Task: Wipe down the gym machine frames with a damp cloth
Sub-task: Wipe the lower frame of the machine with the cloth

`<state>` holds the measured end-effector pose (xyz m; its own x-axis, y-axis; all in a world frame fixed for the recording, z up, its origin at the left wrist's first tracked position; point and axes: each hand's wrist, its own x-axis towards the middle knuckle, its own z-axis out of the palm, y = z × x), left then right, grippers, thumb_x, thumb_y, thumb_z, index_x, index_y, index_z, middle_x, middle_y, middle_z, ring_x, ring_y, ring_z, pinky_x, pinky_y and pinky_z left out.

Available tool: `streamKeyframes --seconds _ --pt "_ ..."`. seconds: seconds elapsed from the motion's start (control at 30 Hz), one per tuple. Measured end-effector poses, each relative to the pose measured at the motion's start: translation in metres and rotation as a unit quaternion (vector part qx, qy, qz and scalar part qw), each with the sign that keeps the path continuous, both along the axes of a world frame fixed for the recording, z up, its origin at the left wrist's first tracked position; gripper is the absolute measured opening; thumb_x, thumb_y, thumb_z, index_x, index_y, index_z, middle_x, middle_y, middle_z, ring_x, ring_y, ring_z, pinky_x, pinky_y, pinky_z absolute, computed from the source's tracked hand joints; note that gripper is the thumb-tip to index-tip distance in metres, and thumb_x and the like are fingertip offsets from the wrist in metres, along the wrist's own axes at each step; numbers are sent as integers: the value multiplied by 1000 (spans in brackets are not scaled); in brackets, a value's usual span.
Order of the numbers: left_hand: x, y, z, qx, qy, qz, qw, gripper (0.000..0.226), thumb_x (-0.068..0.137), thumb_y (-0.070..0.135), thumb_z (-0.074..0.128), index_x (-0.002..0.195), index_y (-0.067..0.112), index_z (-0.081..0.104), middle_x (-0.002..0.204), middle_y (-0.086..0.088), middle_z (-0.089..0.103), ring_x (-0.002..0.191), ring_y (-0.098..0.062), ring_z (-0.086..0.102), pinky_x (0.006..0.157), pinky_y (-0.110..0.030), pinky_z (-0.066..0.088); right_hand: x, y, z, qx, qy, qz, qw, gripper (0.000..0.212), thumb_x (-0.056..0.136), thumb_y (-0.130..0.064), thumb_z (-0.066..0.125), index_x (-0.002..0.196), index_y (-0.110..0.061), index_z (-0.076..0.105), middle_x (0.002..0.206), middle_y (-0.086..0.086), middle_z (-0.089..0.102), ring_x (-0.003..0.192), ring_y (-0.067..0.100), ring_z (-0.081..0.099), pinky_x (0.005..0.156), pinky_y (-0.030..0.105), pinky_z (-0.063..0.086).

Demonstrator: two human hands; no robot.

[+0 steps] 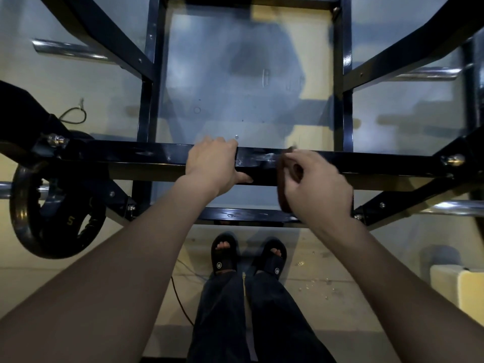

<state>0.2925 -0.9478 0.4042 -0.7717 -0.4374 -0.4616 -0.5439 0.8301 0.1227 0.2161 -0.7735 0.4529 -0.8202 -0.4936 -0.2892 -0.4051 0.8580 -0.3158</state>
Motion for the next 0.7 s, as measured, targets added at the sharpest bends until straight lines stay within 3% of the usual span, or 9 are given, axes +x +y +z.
streamKeyframes --seconds 0.07,0.13,0.3,0.37,0.43,0.5,0.63,0.7 --pt "-1 1 1 7 -7 7 1000 72 76 76 72 116 17 58 111 -8 62 109 -32 56 74 -38 35 -16 -6 -6 24 -15 -86 996 22 99 -35 58 117 -35 69 114 -5 71 103 30 68 84 40 54" --pt "-1 2 1 11 -5 10 1000 71 76 75 72 115 17 58 112 -9 62 110 -33 56 74 -37 33 -14 -26 -9 31 -17 -84 996 17 97 -32 58 108 -31 71 101 1 72 96 35 70 80 39 55" --pt "0 1 0 12 -1 8 1000 67 80 72 71 115 17 58 112 -10 62 108 -33 56 75 -38 33 20 -16 0 -14 -18 81 996 34 99 -35 60 132 -35 66 145 -19 57 120 17 63 92 37 52" --pt "1 1 0 6 -6 0 1000 71 78 75 70 116 16 58 111 -9 61 107 -33 56 75 -38 34 4 5 1 -9 -6 31 999 33 99 -37 61 132 -37 65 141 -17 61 116 20 66 93 41 56" --pt "1 0 0 3 -10 -4 1000 73 78 76 69 117 16 57 111 -9 61 107 -32 56 75 -38 35 -15 3 -7 11 -4 -62 998 22 100 -37 58 120 -36 67 116 -7 70 101 28 70 87 45 58" --pt "2 2 0 5 -9 -4 1000 74 79 75 69 122 16 56 114 -9 61 110 -32 55 79 -39 37 -15 -15 -10 14 -7 -82 997 17 99 -34 58 110 -31 69 102 -1 71 95 32 70 83 44 58" --pt "2 3 -4 1 -10 -7 1000 76 84 71 67 132 15 51 122 -11 60 116 -33 53 93 -41 42 25 -20 -5 -28 -7 56 998 31 98 -33 61 128 -35 68 139 -15 62 115 20 66 88 36 52" --pt "2 3 -4 2 -11 -4 1000 78 82 73 67 132 15 51 123 -11 60 117 -33 53 93 -41 42 18 -3 1 -5 7 44 999 31 99 -36 61 129 -37 66 136 -18 62 111 19 66 83 34 51"
